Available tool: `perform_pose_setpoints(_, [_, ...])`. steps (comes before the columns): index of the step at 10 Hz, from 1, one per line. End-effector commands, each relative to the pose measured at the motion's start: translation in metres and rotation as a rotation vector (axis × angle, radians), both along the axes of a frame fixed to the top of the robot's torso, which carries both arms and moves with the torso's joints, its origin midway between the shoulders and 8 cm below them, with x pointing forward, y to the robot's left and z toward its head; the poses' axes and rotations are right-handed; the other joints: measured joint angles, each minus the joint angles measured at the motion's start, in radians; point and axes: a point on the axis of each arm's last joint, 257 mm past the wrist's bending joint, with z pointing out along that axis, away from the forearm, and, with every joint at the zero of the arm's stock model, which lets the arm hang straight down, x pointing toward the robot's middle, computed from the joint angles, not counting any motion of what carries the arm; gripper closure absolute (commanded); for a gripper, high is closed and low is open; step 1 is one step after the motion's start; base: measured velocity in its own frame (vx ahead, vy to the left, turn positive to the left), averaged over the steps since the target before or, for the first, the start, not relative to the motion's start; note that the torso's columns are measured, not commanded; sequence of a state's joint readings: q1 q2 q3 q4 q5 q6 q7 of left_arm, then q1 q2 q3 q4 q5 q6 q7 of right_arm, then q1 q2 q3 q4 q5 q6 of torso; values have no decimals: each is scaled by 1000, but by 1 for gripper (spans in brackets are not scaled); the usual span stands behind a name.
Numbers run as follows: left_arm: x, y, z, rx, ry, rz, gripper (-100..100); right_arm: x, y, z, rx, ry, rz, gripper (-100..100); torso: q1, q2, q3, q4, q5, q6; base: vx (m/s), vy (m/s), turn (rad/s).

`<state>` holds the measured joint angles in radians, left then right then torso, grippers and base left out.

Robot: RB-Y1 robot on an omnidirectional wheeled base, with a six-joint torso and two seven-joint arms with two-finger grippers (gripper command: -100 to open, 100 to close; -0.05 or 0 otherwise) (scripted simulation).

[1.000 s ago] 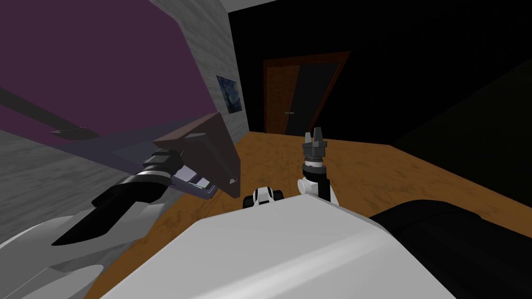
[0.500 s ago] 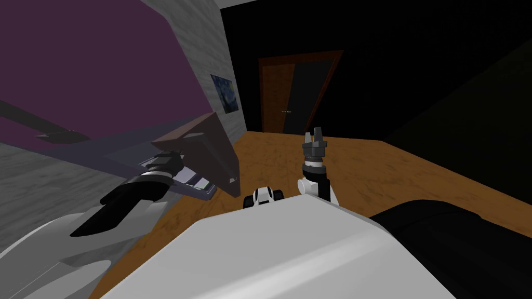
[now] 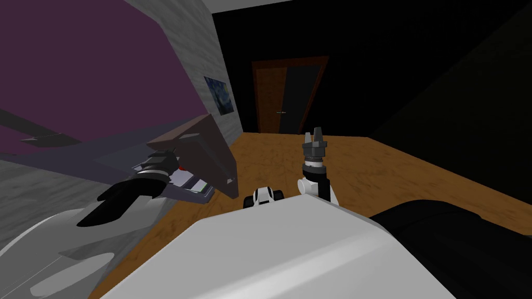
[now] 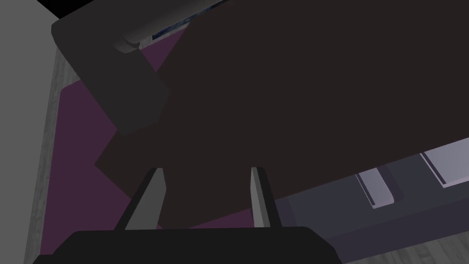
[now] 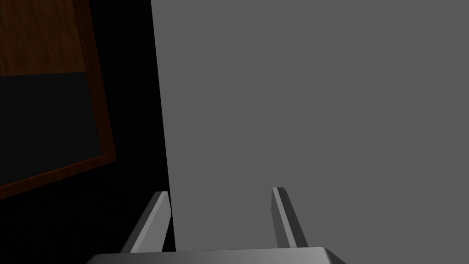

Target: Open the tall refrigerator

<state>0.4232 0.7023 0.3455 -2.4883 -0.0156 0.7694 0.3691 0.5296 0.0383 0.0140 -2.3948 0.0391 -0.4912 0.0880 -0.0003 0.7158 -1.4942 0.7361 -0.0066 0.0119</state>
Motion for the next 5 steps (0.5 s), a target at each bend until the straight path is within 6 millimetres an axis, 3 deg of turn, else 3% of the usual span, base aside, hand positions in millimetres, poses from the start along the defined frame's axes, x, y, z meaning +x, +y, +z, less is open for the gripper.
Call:
perform_pose_setpoints(1, [4,12,12,9,-27,25,-100,0,0,0,0,0,0,0,0,-1,-1,0,0,-1,-39,6,-49])
perform_pose_setpoints(3, [5,27,12,5,-27,60,-100,0,0,0,0,0,0,0,1,-3,-2,-1,0,1,-38,1,-115])
perform_pose_setpoints(4, [2,23,-1,-5,-2,53,-100,0,0,0,0,0,0,0,2,-4,-3,-2,0,2,-55,-6,15])
perform_pose_setpoints(5, [5,27,12,5,-27,60,100,0,0,0,0,0,0,0,1,-1,0,-1,1,-2,-1,12,-52])
